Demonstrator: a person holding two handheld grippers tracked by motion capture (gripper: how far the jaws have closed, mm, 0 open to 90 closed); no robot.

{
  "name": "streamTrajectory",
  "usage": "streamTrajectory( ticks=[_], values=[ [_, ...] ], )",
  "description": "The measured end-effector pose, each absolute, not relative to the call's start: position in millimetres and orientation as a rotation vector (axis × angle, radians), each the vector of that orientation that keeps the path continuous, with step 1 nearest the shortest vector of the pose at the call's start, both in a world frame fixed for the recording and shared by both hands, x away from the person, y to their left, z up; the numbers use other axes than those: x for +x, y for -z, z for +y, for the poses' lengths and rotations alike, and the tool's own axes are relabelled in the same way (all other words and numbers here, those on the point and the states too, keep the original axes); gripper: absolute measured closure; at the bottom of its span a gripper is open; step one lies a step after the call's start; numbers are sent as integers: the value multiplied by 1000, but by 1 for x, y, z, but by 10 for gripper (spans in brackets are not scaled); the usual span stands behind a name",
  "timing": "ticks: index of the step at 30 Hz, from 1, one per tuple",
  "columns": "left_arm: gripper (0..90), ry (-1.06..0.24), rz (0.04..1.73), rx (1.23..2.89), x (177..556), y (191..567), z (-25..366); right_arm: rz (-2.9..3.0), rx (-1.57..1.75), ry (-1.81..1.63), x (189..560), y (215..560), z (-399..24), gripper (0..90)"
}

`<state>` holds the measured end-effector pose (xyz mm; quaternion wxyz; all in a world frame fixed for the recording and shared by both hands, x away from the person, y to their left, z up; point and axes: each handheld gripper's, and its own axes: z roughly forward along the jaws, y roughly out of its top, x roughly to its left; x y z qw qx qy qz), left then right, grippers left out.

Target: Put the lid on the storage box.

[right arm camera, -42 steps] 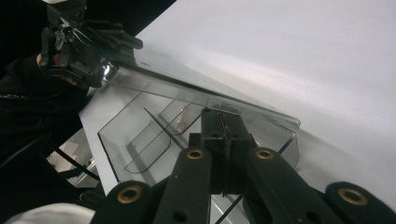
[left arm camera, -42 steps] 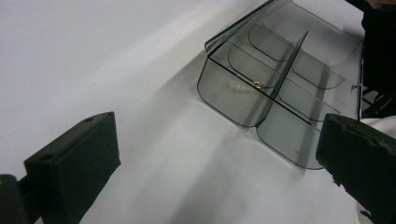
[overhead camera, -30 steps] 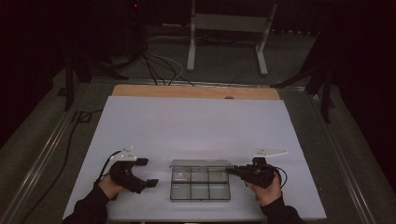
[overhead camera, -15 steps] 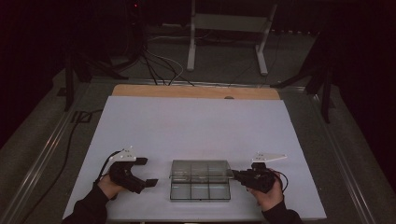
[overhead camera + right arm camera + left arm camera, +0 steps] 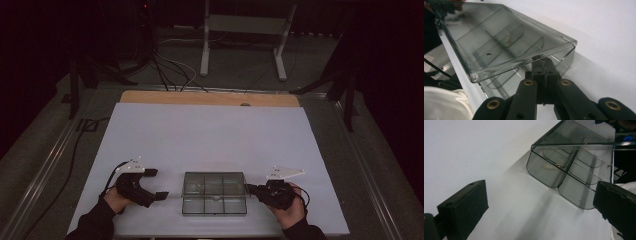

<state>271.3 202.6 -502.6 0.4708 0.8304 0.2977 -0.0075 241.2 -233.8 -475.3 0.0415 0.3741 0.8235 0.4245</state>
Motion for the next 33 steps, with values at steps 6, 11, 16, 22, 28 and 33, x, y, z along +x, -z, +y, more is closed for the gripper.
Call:
streamTrajectory(
  ticks=[6,11,16,22,28,33],
  values=[
    [7,19,727,2037,271,503,203,2532,1107,-1226,241,477,-231,900],
    [7,22,726,2036,271,503,202,2538,1072,-1163,240,479,-228,900],
    [7,27,723,2034,271,503,202,2540,1037,-1078,239,482,-224,900],
    [7,34,711,2041,270,504,201,2538,1052,-1010,244,487,-225,900],
    [7,31,712,2036,270,504,201,2526,1073,-1025,247,486,-229,900],
    [7,27,711,2026,271,503,201,2527,1070,-1083,251,483,-235,900]
  ],
)
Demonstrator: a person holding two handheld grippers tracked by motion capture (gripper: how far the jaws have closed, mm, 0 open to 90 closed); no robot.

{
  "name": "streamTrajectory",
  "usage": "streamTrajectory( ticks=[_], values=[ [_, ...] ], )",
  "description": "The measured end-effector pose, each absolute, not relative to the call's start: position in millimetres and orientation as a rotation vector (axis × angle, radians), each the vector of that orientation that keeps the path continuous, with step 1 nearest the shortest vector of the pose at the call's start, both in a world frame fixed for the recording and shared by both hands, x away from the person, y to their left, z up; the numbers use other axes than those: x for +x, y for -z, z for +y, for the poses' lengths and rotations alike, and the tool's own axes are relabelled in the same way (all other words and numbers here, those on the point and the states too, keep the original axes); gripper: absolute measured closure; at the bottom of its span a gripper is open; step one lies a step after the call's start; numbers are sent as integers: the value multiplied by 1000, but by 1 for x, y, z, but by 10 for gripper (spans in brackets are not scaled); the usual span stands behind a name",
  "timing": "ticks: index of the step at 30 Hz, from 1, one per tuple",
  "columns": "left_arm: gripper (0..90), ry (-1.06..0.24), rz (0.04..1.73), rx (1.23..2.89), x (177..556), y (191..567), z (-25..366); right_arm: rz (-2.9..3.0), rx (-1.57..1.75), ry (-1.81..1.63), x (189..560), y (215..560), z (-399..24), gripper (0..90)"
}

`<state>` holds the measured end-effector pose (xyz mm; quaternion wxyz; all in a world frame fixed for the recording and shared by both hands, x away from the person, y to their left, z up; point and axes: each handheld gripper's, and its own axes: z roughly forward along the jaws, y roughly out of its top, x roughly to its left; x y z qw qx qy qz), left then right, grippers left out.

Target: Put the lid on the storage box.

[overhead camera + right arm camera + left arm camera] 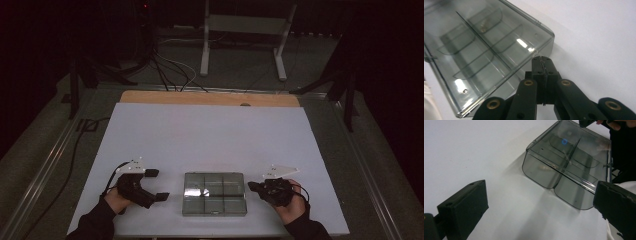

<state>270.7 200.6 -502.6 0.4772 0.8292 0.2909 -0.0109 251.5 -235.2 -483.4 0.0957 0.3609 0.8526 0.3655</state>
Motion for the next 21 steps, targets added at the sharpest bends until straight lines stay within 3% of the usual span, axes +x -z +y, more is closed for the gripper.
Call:
streamTrajectory(
  ticks=[4,9,12,16,17,19,21],
  values=[
    [7,27,713,2023,272,503,201,2531,1057,-1150,255,482,-240,900],
    [7,36,703,2012,272,502,201,2503,1057,-1228,257,481,-245,756],
    [7,39,702,2001,272,501,202,2478,1054,-1270,256,477,-249,618],
    [7,32,697,2005,272,502,203,2429,1065,-1287,255,476,-252,351],
    [7,32,697,2005,272,502,203,2429,1065,-1287,255,476,-252,351],
    [7,31,691,2002,271,502,203,2432,1068,-1308,254,476,-254,185],
    [7,28,687,2007,271,502,203,2470,1058,-1366,253,477,-258,137]
  ],
)
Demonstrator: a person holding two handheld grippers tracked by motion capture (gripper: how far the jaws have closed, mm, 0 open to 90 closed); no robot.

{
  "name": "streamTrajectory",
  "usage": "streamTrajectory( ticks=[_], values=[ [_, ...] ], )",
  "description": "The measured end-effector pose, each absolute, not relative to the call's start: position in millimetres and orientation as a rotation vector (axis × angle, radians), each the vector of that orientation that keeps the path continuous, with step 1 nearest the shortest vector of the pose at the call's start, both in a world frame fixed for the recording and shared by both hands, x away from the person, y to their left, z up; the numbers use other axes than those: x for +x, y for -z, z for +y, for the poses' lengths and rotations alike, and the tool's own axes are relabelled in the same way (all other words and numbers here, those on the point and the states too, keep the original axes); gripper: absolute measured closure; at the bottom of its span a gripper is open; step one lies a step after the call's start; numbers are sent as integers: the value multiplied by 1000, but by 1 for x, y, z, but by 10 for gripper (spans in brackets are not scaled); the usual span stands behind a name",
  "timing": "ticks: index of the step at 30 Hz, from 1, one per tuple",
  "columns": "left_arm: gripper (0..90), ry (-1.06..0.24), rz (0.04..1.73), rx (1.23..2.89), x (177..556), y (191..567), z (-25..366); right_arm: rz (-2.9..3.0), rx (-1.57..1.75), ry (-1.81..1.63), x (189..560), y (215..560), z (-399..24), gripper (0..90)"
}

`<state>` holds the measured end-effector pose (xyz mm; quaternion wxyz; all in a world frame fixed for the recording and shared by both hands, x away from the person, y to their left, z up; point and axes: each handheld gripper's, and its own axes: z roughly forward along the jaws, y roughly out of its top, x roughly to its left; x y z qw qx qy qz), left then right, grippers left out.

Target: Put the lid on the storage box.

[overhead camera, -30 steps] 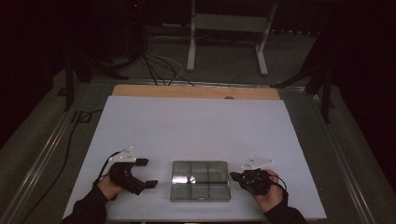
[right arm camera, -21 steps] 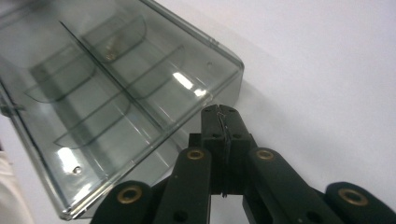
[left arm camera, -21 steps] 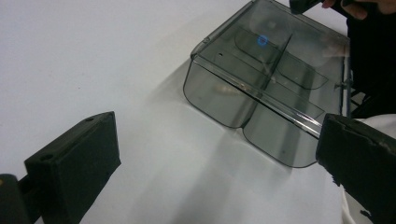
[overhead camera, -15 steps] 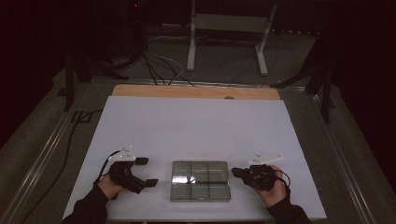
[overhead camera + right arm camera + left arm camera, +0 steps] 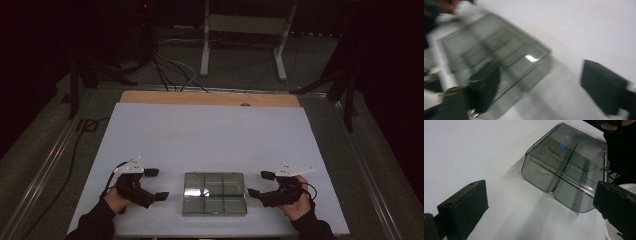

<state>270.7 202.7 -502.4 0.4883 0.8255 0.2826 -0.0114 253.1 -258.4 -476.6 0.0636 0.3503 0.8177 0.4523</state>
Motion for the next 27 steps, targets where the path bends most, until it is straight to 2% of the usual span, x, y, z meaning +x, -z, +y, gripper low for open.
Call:
streamTrajectory(
  ticks=[1,2,3,16,27],
  values=[
    [7,24,686,2007,269,503,203,2468,1060,-1371,253,477,-260,89],
    [7,24,686,2007,269,503,203,2468,1060,-1371,253,477,-260,89],
    [7,25,685,2010,269,503,204,2474,1077,-1379,254,477,-265,1],
    [7,21,680,2005,269,503,204,2399,1189,-1336,244,483,-304,0],
    [7,18,683,2003,269,503,204,2396,1186,-1319,246,487,-309,0]
  ],
)
